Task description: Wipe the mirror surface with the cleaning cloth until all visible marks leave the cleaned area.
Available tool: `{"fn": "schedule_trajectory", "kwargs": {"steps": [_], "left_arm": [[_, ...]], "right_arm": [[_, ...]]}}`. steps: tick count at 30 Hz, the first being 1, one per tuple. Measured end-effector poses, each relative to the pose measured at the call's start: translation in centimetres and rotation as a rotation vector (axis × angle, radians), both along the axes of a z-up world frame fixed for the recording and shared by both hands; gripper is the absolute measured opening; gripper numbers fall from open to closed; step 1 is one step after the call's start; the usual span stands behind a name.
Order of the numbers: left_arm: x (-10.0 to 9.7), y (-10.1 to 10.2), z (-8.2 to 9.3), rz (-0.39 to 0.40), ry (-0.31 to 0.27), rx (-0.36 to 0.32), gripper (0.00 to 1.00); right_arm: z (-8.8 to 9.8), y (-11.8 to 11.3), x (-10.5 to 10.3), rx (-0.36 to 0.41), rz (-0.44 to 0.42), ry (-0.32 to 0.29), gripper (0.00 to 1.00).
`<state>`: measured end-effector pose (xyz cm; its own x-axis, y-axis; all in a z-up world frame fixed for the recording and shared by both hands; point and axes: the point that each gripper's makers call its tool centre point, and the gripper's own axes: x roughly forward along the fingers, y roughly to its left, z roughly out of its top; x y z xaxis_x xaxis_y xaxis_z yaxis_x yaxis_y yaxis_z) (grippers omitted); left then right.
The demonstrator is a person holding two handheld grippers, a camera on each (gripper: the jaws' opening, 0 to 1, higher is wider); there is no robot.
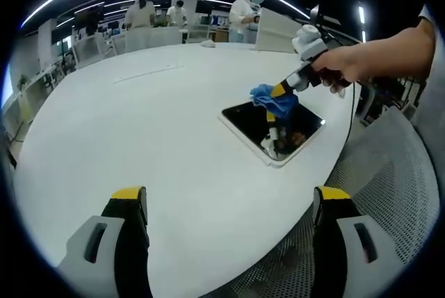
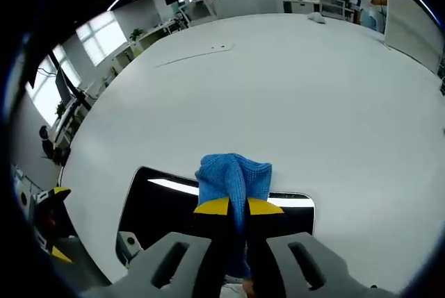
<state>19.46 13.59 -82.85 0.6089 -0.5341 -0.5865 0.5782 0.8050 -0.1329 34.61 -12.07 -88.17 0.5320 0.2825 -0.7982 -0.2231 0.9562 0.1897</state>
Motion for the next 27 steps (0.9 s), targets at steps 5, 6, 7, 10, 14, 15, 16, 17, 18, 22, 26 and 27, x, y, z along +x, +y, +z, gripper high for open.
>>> {"fn": "schedule_trajectory", "kwargs": {"steps": [5,6,7,10,14,15,16,17,18,22,26,27], "left_arm": [[-0.1,-0.2,0.2,-0.001,0.001,0.003,0.99],[-0.1,-0.2,0.2,-0.001,0.0,0.003,0.99],[-0.1,-0.2,0.2,-0.001,0.001,0.003,0.99],[0.0,0.0,0.0,0.0,0.0,0.003,0.99],[0.0,0.0,0.1,0.003,-0.002,0.003,0.99],[0.0,0.0,0.1,0.003,-0.002,0.003,0.99],[0.0,0.0,0.1,0.002,-0.002,0.003,0.99],[0.0,0.0,0.1,0.002,-0.003,0.004,0.99],[0.0,0.0,0.1,0.002,-0.003,0.003,0.99],[0.0,-0.1,0.1,0.0,-0.004,0.003,0.99],[0.0,-0.1,0.2,-0.002,-0.005,0.005,0.99],[0.0,-0.2,0.2,-0.002,-0.005,0.005,0.99]], "right_arm": [[0.1,0.1,-0.1,-0.007,-0.001,-0.003,0.02],[0.2,0.1,-0.2,-0.009,0.001,-0.004,0.02],[0.4,0.2,-0.4,-0.011,0.003,-0.007,0.02],[0.2,0.2,-0.4,-0.015,0.009,-0.017,0.03],[0.2,0.1,-0.7,-0.009,0.002,-0.027,0.03],[0.2,0.1,-0.8,-0.008,0.001,-0.027,0.03],[0.2,0.1,-1.0,0.0,-0.007,-0.025,0.03],[0.2,0.1,-1.1,0.005,-0.014,-0.022,0.03],[0.2,0.1,-1.3,0.007,-0.014,-0.021,0.03],[-0.1,0.1,-1.6,0.01,-0.011,-0.042,0.03],[0.1,0.1,-2.4,0.007,-0.012,-0.051,0.03],[0.2,0.1,-2.6,0.008,-0.015,-0.051,0.03]]}}
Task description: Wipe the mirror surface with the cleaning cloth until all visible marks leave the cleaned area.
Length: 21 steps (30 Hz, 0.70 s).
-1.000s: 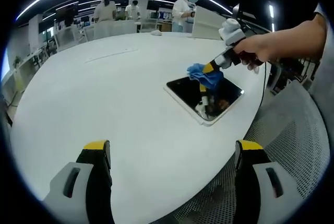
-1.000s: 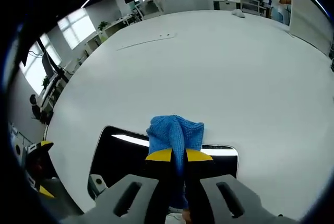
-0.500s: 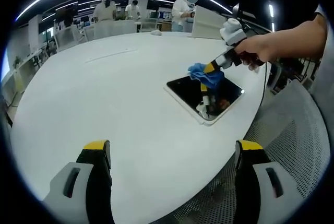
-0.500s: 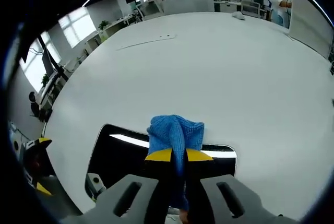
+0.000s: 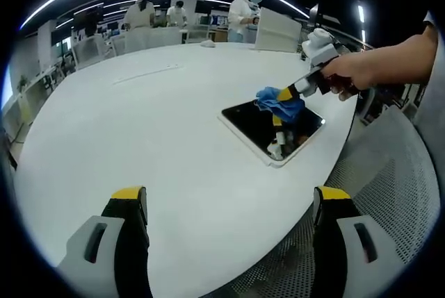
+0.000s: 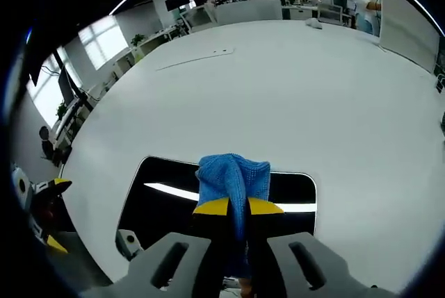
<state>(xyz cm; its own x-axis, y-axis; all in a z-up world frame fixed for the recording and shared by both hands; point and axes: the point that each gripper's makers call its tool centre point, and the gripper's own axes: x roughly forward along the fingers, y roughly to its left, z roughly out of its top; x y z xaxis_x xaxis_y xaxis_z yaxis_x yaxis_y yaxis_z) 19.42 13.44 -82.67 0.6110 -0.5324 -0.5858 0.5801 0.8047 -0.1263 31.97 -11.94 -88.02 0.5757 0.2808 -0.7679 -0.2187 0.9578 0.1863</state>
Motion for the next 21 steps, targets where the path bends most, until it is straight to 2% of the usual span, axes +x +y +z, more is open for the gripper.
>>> {"fn": "schedule_trajectory", "kwargs": {"steps": [6,9,13,21], "left_arm": [[0.1,0.2,-0.2,-0.002,-0.002,0.0,0.99],[0.0,0.1,-0.1,-0.003,-0.004,-0.001,0.99],[0.0,0.0,-0.1,-0.006,-0.004,-0.001,0.99],[-0.2,-0.2,0.1,-0.015,-0.005,0.0,0.99]], "right_arm": [[0.2,0.1,-1.5,0.001,0.01,-0.007,0.03],[0.2,0.1,-2.0,-0.024,0.046,-0.018,0.03],[0.3,0.1,-2.9,0.014,0.012,0.008,0.03],[0.4,0.2,-4.4,0.028,0.019,0.014,0.03]]}}
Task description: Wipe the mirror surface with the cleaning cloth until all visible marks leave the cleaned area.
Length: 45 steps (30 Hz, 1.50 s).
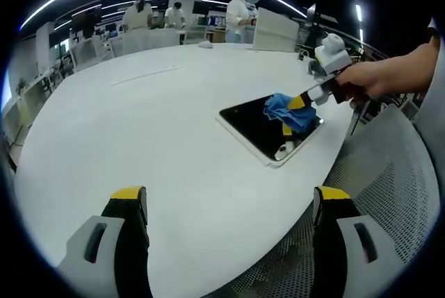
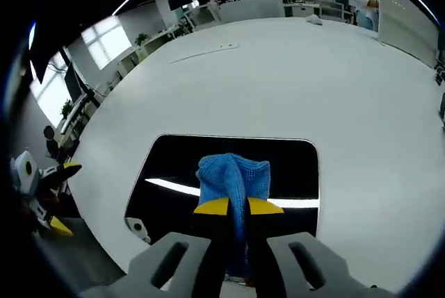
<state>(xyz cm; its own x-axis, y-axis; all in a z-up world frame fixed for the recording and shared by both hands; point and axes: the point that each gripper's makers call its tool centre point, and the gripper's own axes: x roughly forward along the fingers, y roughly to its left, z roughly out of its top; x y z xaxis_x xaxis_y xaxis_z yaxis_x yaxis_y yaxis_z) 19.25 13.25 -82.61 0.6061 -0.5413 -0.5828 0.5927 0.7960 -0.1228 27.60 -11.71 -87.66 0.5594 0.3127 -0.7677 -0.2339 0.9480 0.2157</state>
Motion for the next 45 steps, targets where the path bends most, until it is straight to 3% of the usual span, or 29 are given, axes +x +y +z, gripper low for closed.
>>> {"fn": "schedule_trajectory", "kwargs": {"steps": [23,28,45], "left_arm": [[0.2,0.5,-0.6,-0.003,-0.003,0.004,0.99],[0.3,0.5,-0.7,-0.003,-0.001,0.005,0.99],[0.1,0.4,-0.9,-0.009,0.007,0.016,0.99]], "right_arm": [[-0.1,0.2,-3.9,0.016,0.05,0.052,0.03],[-0.2,0.1,-4.9,0.0,0.067,0.097,0.03],[-0.2,0.1,-6.3,-0.005,0.115,0.097,0.02]]}}
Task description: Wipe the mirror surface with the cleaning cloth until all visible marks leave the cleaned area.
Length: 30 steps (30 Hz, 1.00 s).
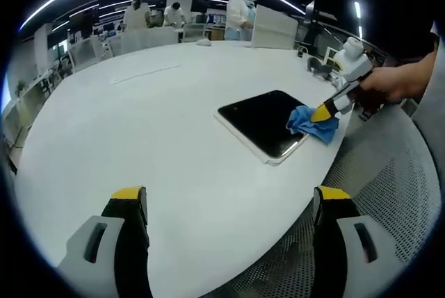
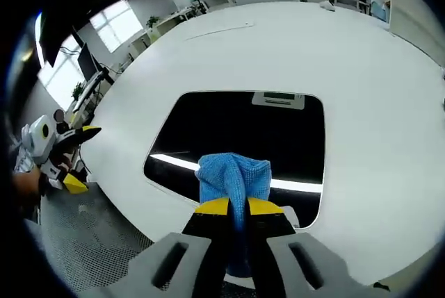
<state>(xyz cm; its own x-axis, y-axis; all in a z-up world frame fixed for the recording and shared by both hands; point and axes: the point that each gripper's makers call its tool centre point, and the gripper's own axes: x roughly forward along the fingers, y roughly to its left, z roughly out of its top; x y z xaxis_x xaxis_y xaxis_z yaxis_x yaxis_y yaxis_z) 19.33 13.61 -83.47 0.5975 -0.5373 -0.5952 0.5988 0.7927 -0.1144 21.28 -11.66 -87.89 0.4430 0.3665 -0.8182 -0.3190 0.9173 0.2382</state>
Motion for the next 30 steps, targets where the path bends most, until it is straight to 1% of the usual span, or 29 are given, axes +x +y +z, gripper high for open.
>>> {"fn": "schedule_trajectory", "kwargs": {"steps": [4,8,15,21,30], "left_arm": [[0.0,-0.1,0.0,-0.001,0.0,-0.001,0.99],[-0.3,-0.5,0.0,-0.02,0.006,0.001,0.99],[-0.3,-0.6,0.3,-0.01,0.004,-0.002,0.99],[-0.2,-0.5,0.2,-0.011,0.005,-0.002,0.99],[-0.3,-0.6,0.3,-0.012,0.006,-0.003,0.99]], "right_arm": [[0.0,-0.1,0.0,0.011,0.004,-0.004,0.02],[0.0,-0.1,0.0,0.019,0.009,0.005,0.02],[0.0,-0.2,0.0,0.027,0.002,0.019,0.02],[-0.1,-0.4,0.0,0.03,-0.003,0.024,0.02],[-0.1,-1.4,-0.1,0.03,-0.018,0.035,0.02]]}}
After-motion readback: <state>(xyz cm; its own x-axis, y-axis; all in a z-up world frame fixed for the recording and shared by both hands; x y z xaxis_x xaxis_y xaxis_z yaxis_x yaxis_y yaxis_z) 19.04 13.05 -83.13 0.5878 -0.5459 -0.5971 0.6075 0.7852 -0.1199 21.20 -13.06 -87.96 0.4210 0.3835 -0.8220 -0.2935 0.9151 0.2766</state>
